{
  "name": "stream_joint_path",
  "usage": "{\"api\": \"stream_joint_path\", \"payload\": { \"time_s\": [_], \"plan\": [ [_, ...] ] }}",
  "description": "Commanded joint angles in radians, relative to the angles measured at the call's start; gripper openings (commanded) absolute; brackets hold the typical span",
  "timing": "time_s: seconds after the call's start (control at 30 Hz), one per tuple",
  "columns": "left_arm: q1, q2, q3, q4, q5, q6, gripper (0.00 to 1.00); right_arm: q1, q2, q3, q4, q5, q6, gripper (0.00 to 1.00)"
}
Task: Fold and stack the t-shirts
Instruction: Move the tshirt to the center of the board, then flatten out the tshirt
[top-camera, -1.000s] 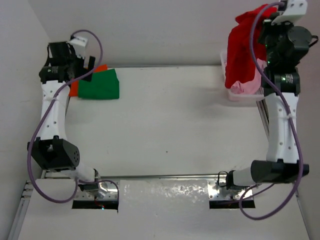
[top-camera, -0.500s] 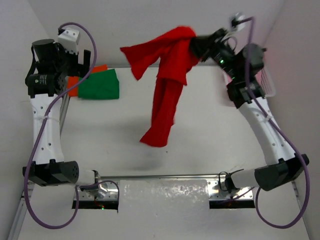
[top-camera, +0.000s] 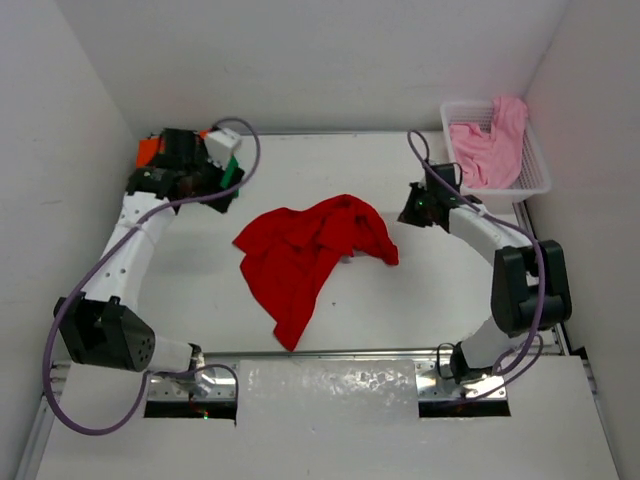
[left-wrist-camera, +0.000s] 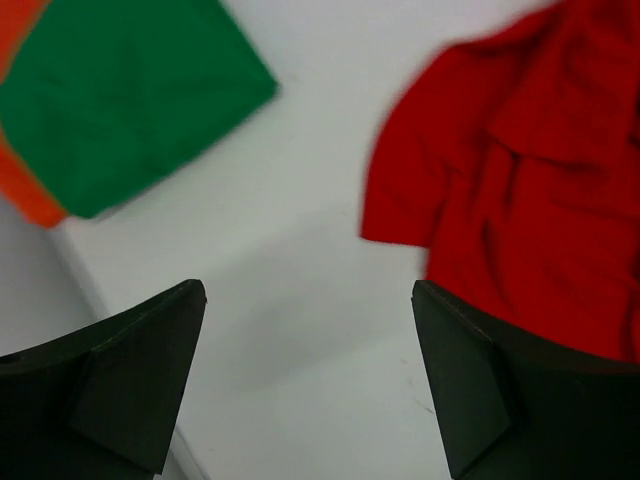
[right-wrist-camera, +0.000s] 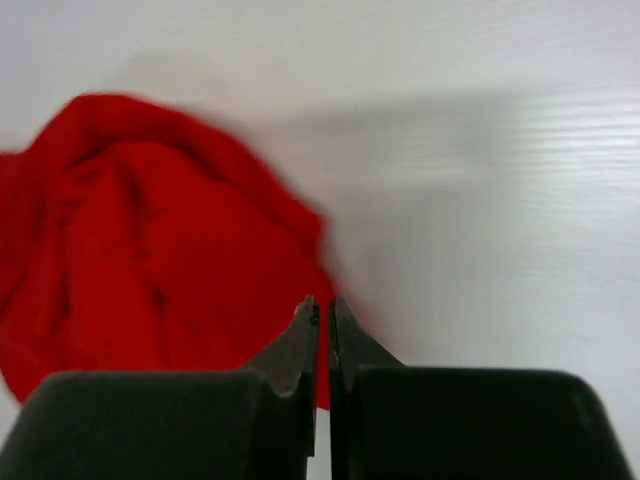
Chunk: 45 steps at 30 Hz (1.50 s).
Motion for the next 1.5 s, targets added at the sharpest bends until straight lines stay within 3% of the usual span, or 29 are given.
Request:
{"api": "stream_joint_path", "payload": {
  "time_s": [0.0, 0.1, 0.17, 0.27, 0.4, 0.5, 0.6, 0.73, 0.8, 0.9, 0.93, 1.0, 1.03, 1.07, 1.1, 1.13, 1.2, 1.33, 1.47],
  "plan": [
    [-0.095, -0.036, -0.114, 0.005, 0.039, 0.067, 0.83, -0.019, -0.145, -0.003, 0.052, 0.093, -0.066, 0.0],
    [-0.312, -0.07, -0.257, -0.044, 0.071, 0.145, 0.78, 0.053, -0.154, 0.046, 0.018, 0.117, -0.172, 0.02],
    [-0.415, -0.094, -0.349, -0.064, 0.18, 0.174, 0.77, 0.122, -0.115, 0.103, 0.004, 0.07, -0.244, 0.18],
    [-0.567, -0.114, -0.441, -0.044, 0.25, 0.173, 0.78, 0.173, -0.011, 0.192, -0.028, -0.027, -0.277, 0.33],
    [-0.832, -0.046, -0.536, 0.052, 0.081, 0.159, 0.85, 0.237, 0.142, 0.351, -0.109, -0.094, -0.321, 0.46],
    [-0.948, 0.01, -0.601, 0.153, 0.012, 0.151, 0.9, 0.296, 0.273, 0.506, -0.166, -0.131, -0.39, 0.54],
    [-1.003, 0.079, -0.679, 0.247, -0.089, 0.146, 0.94, 0.36, 0.399, 0.685, -0.23, -0.131, -0.477, 0.64],
    [-1.008, 0.148, -0.704, 0.341, -0.246, 0.146, 0.94, 0.426, 0.522, 0.781, -0.275, -0.119, -0.557, 0.73],
    [-1.006, 0.172, -0.722, 0.364, -0.257, 0.162, 0.89, 0.463, 0.585, 0.818, -0.289, -0.117, -0.564, 0.76],
    [-1.008, 0.186, -0.74, 0.381, -0.241, 0.169, 0.67, 0.495, 0.657, 0.844, -0.296, -0.085, -0.599, 0.77],
    [-1.008, 0.188, -0.742, 0.381, -0.246, 0.172, 0.5, 0.507, 0.674, 0.859, -0.301, -0.049, -0.603, 0.77],
    [-1.008, 0.192, -0.736, 0.372, -0.269, 0.172, 0.26, 0.512, 0.728, 0.881, -0.338, 0.066, -0.605, 0.75],
    [-1.008, 0.191, -0.73, 0.367, -0.273, 0.169, 0.06, 0.511, 0.742, 0.905, -0.356, 0.097, -0.6, 0.68],
    [-1.006, 0.189, -0.715, 0.36, -0.281, 0.165, 0.0, 0.512, 0.752, 0.911, -0.365, 0.122, -0.6, 0.6],
    [-1.006, 0.185, -0.705, 0.343, -0.283, 0.16, 0.0, 0.511, 0.76, 0.914, -0.372, 0.151, -0.597, 0.49],
    [-1.006, 0.182, -0.696, 0.337, -0.286, 0.151, 0.0, 0.511, 0.759, 0.914, -0.37, 0.162, -0.593, 0.23],
    [-1.005, 0.169, -0.67, 0.308, -0.307, 0.143, 0.0, 0.503, 0.734, 0.914, -0.364, 0.198, -0.577, 0.02],
    [-0.964, 0.108, -0.619, 0.232, -0.344, 0.137, 0.0, 0.445, 0.606, 0.878, -0.341, 0.219, -0.486, 0.0],
    [-0.789, -0.046, -0.573, 0.157, -0.327, 0.148, 0.0, 0.314, 0.345, 0.682, -0.19, 0.137, -0.343, 0.0]
  ]
}}
